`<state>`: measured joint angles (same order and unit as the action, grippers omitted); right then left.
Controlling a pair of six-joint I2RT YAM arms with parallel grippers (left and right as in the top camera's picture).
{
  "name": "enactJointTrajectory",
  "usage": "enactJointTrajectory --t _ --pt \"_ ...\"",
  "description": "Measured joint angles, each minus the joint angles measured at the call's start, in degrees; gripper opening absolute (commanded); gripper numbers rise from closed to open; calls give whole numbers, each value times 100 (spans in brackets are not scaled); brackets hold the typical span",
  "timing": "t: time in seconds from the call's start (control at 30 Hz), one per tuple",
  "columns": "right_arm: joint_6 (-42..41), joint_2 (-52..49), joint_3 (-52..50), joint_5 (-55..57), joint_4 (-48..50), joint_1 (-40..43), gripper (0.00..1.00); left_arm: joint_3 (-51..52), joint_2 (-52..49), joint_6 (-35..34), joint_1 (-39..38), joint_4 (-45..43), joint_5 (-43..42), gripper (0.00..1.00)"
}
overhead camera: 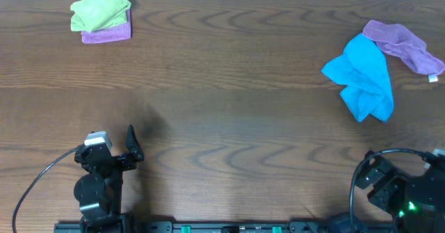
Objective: Fold the cloth
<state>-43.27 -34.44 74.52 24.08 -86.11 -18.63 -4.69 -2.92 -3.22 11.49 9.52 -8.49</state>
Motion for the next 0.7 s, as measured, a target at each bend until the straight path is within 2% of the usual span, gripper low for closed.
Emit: enactJointTrajectory --t 0.23,0.33,0.4,0.53,0.7 --pt "146 9 0 118 -140 50 99 0 0 0 0 0 0 95" --pt "481 166 -4 295 7 470 99 0 0 0 0 -4 0 95" --pt "761 446 -24 376 343 769 99 0 0 0 0 -7 13 95" --pt "1659 1576 -457 450 1631 1071 99 7 0 0 0 -20 22 95" --pt "2321 2568 -1784 225 2844 1086 99 13 9 0 0 -39 39 95"
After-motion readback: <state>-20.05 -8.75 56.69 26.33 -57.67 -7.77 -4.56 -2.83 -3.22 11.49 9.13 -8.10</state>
